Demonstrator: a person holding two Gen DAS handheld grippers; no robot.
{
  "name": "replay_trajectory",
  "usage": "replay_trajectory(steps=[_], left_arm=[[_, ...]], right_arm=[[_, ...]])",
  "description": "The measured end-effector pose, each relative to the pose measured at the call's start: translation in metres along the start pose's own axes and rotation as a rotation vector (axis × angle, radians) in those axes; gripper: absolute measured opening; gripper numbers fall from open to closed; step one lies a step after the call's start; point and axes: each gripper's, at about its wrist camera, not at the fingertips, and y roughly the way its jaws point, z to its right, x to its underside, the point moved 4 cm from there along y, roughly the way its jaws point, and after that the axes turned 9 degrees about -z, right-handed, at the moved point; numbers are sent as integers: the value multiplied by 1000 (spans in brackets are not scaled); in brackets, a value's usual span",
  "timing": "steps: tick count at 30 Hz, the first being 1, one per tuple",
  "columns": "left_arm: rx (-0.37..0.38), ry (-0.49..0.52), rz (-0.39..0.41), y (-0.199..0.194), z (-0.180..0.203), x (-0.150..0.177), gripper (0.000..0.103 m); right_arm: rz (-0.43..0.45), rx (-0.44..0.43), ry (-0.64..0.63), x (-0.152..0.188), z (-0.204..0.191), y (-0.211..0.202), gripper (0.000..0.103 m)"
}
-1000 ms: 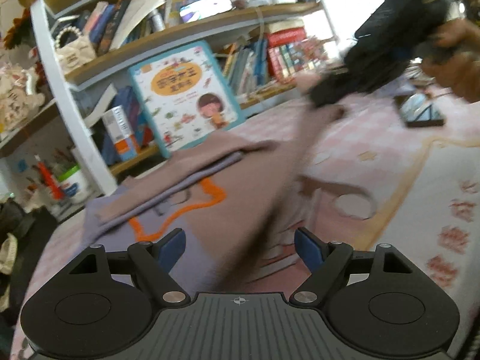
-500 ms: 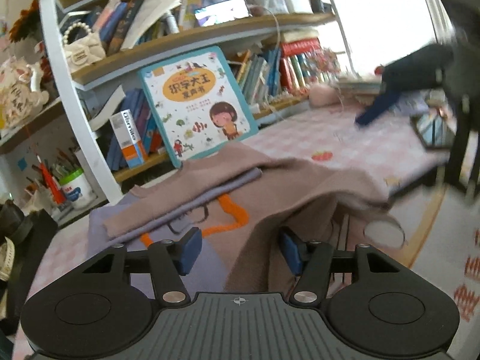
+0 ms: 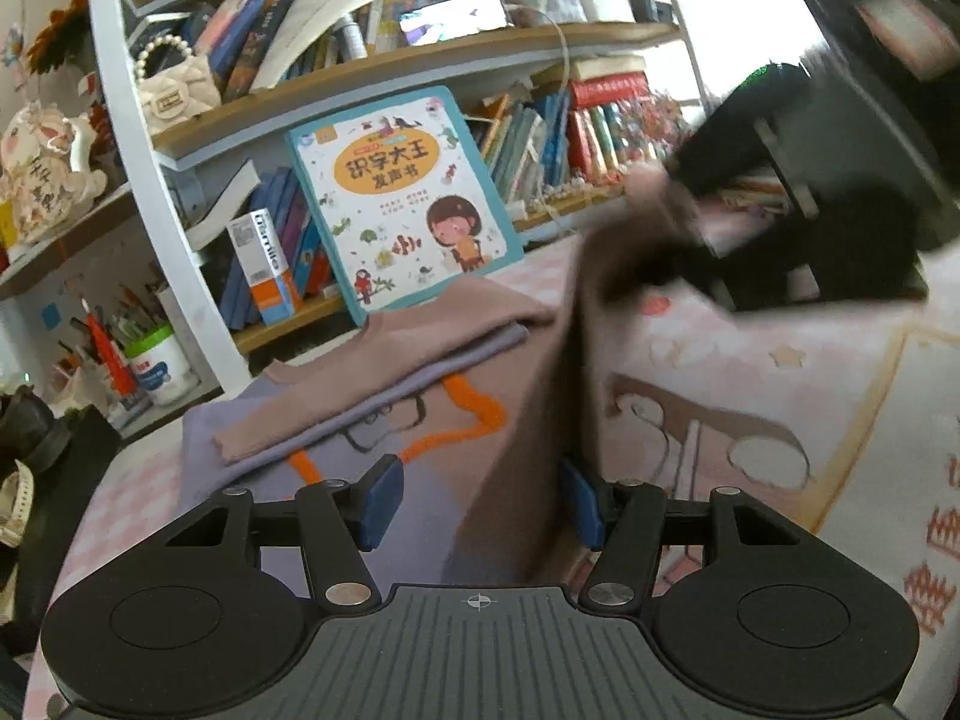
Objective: Fold clothes
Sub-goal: 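Lift the hem with both grippers and fold it up toward the collar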
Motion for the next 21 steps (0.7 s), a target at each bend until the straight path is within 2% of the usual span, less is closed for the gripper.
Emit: replay_trajectory(steps=[5,11,16,21], left_arm=[[-66,25,-76,1,-8,17,59],[-183,20,-159,1,-31,39,59],[-238,61,-175,-2,-35,46,59],[-238,88,-167,-4,-28,49,59]], right_arm=[[33,60,29,-8,18,-5,7],[32,65,91,-3,29,-7,7],[8,55,123,5,30,-9,7],[-10,70,145,12,32,-10,7]])
